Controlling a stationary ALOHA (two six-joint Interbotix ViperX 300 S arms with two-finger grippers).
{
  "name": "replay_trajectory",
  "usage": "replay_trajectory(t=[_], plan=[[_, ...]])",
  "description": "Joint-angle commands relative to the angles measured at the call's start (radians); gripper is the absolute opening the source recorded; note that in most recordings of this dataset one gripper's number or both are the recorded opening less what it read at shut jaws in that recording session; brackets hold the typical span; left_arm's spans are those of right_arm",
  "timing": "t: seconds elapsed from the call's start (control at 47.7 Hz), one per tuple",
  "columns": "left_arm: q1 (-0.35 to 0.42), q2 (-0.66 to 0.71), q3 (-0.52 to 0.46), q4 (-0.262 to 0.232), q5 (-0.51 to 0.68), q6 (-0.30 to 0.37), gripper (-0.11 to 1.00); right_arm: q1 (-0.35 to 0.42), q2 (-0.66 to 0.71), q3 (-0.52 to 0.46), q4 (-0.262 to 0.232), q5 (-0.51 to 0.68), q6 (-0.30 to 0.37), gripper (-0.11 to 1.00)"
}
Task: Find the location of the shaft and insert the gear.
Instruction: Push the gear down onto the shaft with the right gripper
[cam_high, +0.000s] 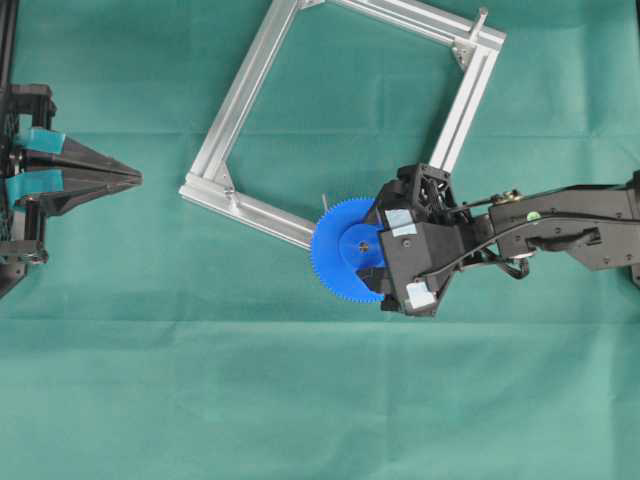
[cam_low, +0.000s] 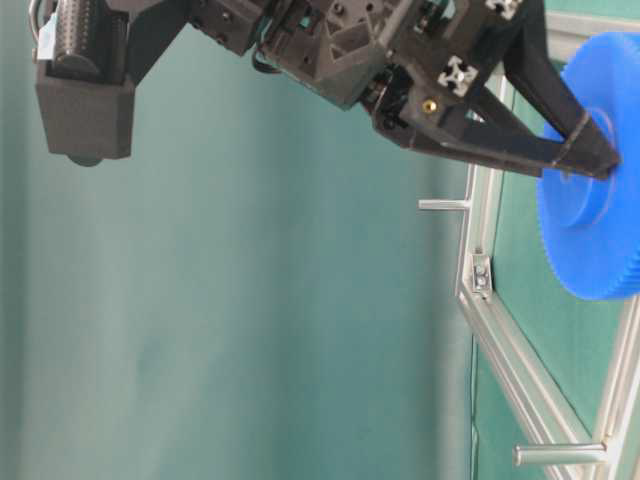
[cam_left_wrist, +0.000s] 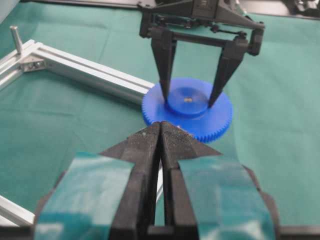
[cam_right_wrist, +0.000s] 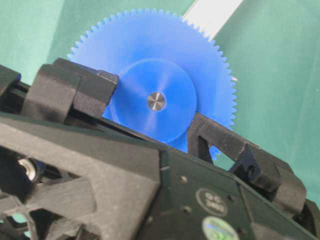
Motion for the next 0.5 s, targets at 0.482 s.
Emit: replay_trajectory(t=[0.482], plan=[[0.003, 0.006, -0.011, -0.002, -0.005, 0.0, 0.01, 0.005, -0.012, -0.009, 0.002, -0.006, -0.002, 0.69]])
